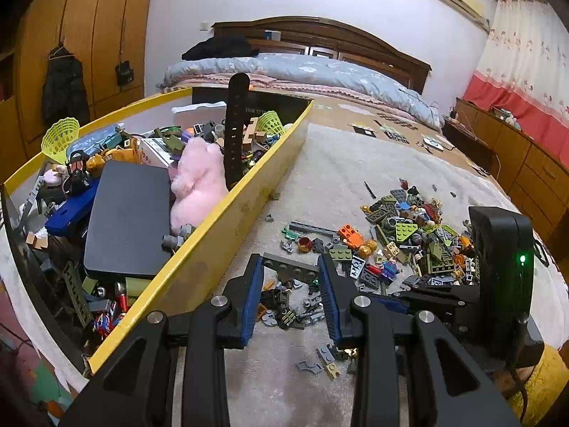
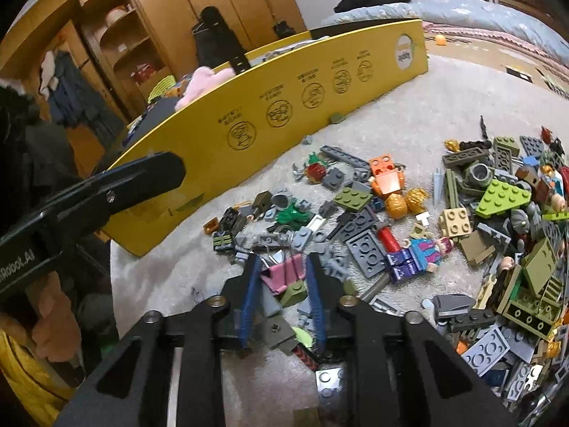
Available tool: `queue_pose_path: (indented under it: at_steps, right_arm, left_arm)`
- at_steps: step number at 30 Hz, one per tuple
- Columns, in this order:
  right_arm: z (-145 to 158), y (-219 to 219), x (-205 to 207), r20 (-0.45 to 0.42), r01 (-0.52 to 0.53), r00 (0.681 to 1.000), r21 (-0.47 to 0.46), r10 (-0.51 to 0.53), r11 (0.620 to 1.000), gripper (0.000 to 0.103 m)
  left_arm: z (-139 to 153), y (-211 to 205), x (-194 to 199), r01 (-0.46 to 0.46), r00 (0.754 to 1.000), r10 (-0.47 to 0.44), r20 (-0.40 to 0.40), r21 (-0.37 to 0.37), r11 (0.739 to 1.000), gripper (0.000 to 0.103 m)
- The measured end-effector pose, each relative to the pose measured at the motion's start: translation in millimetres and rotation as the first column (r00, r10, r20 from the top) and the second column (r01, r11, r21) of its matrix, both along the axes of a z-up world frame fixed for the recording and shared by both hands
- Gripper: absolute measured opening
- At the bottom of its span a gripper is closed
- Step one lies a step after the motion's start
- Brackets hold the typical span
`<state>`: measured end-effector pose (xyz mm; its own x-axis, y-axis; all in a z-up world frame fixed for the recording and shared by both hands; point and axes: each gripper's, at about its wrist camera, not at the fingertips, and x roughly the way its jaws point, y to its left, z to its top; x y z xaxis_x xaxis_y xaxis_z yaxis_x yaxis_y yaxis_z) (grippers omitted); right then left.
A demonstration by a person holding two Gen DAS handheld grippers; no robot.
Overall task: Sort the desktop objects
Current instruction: 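Close the right gripper on the pink binder clip, then carry the pink binder clip into the yellow box and open the right gripper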
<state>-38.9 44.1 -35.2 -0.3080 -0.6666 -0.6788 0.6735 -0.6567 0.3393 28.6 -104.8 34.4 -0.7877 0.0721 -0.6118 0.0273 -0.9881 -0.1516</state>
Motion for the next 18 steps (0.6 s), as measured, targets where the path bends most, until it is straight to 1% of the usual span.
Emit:
queue_pose_path:
  at_steps: [1, 3, 8, 13, 15, 18]
  right_arm:
    - [1, 1, -1, 0.002, 0.005, 1.0, -0.011, -0.005, 1.0, 0.02]
    - [4, 4, 0, -0.015, 0.022, 1.0, -0.021, -0.023, 1.0, 0.018]
    - [10, 9, 6, -0.041, 0.036, 0.998, -0.033, -0.038, 0.999, 0.018]
    - [22, 15, 12, -0.057, 0.04, 0.997, -0.062, -0.043, 0.997, 0.018]
    - [25, 18, 10, -0.055, 0.044, 0.997, -0.067, -0.048, 0.997, 0.018]
    - [31, 21, 7, -0.029, 0.046, 0.998, -0.086, -0.048, 0.995, 0.018]
  left_arm:
    - [0, 0, 0, 0.0, 1.0, 0.0, 0.001, -0.002, 1.0, 0.031]
    - [0, 1, 0, 0.001, 1.0, -0.001, 0.002, -0.003, 1.0, 0.031]
    - [0, 2, 0, 0.002, 1.0, -0.002, 0.0, -0.005, 1.0, 0.031]
    - [4, 2, 0, 0.0, 1.0, 0.0, -0.01, -0.013, 1.0, 0.031]
    - [7, 1, 0, -0.007, 1.0, 0.006, -0.02, -0.02, 1.0, 0.031]
    - [14, -4, 0, -0.016, 0.999, 0.015, -0.034, -0.028, 0.999, 0.031]
